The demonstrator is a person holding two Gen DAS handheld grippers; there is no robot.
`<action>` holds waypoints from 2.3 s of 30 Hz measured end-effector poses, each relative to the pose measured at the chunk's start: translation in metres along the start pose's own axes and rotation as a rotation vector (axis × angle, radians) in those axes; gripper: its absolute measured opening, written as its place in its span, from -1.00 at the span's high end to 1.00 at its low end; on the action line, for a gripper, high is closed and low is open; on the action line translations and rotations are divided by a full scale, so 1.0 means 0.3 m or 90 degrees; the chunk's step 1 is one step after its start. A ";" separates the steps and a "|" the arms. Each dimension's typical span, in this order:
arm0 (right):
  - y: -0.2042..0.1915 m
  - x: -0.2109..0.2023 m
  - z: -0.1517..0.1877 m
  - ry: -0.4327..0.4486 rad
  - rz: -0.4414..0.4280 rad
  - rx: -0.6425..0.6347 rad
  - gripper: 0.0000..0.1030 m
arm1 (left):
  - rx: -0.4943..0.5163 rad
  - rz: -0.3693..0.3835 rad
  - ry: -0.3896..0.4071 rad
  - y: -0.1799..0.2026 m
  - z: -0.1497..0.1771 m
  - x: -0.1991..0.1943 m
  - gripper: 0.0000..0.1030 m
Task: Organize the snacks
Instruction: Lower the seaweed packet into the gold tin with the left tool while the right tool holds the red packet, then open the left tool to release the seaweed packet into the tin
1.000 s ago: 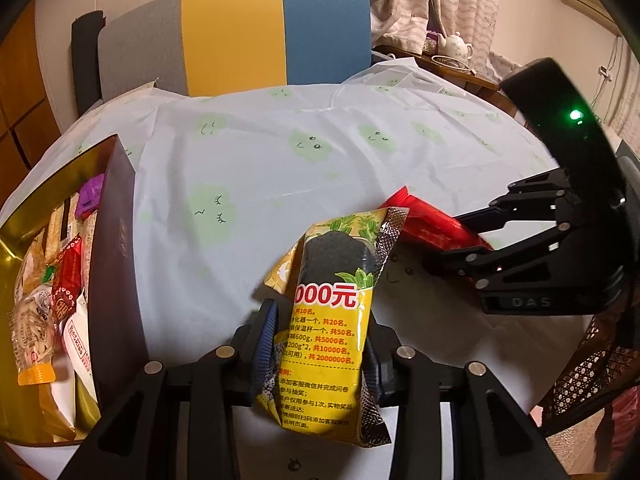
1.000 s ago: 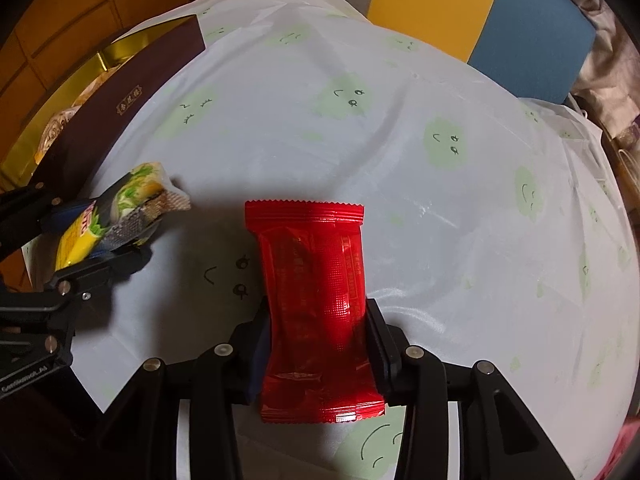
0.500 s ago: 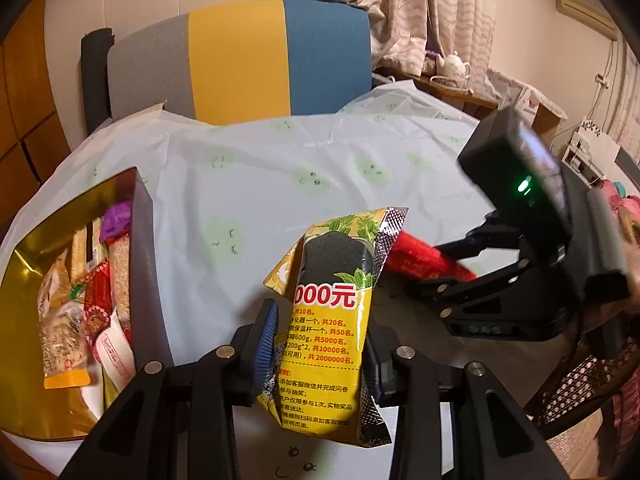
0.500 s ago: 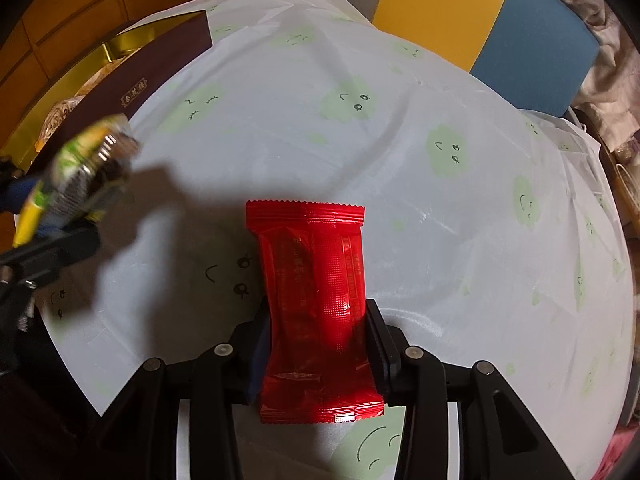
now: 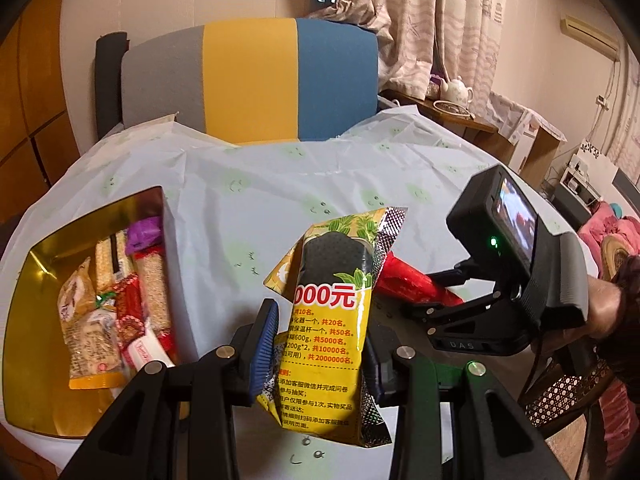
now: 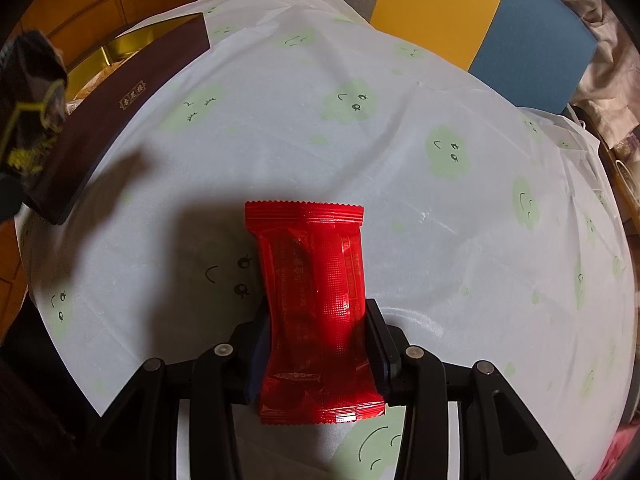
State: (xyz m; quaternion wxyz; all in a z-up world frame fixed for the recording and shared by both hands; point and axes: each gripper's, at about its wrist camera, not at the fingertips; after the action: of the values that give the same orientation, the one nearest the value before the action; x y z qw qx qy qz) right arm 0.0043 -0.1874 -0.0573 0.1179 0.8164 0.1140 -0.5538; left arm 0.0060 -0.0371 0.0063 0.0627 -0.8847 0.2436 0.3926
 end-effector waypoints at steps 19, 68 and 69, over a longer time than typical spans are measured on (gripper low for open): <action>-0.008 0.032 -0.005 0.006 0.011 -0.011 0.17 | -0.271 -0.070 0.042 -0.527 -0.022 -0.201 0.25; -0.045 0.045 0.000 0.014 0.042 -0.022 0.18 | -0.304 -0.236 -0.024 -0.664 0.123 -0.115 0.19; -0.043 0.045 0.001 0.014 0.041 -0.020 0.18 | -0.298 -0.239 -0.020 -0.657 0.121 -0.120 0.19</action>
State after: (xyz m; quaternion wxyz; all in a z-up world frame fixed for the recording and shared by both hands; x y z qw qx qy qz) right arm 0.0048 -0.1744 -0.0708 0.1474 0.8237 0.0974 -0.5388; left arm 0.0559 0.1599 -0.0081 -0.0678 -0.8985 -0.0223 0.4332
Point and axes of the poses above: each gripper's, at about its wrist camera, not at the fingertips, and x roughly the way its jaws point, y to its right, z to its underside, and after that the axes turned 1 degree about z, right-handed
